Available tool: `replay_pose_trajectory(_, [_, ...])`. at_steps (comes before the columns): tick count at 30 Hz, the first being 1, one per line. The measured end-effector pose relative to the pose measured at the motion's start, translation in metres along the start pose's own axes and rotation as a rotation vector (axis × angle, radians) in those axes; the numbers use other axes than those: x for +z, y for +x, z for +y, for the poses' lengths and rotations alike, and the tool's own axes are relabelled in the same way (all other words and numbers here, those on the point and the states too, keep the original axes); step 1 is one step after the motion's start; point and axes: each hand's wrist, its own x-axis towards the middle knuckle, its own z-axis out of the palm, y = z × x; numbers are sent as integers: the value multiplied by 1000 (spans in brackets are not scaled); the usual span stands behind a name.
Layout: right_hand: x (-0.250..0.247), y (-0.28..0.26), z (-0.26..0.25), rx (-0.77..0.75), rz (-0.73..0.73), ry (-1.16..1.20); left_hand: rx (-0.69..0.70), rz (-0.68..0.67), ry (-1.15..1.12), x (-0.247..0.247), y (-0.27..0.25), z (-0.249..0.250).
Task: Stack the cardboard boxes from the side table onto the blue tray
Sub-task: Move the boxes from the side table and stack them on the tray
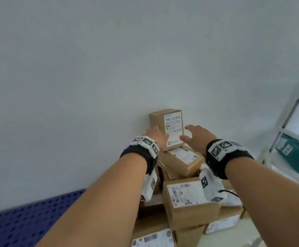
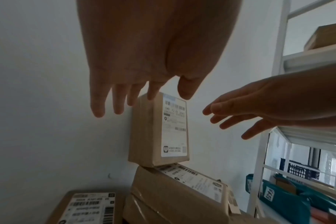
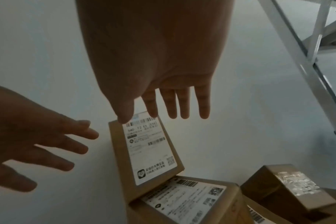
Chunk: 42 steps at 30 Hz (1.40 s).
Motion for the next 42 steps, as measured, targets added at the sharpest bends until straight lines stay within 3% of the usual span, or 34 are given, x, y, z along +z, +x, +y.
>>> replay_pose_trajectory(10, [23,68,24,130,-104,185,-140,8,-329,23,65,-5])
replay_pose_trajectory(21, [35,93,25,-7,-223,322,-247,-23,-419,28,81,-7])
replay_pose_trajectory(32, [8,77,12,-37,-158,451,-193,48,-543,6,54,4])
replay_pose_trajectory(35, [5,67,9,-4,-104,608,-181,63,-584,-5,36,-5])
replay_pose_trajectory(42, [10,39,-20,-8,-164,896,-200,152,-697,-21,2,-35])
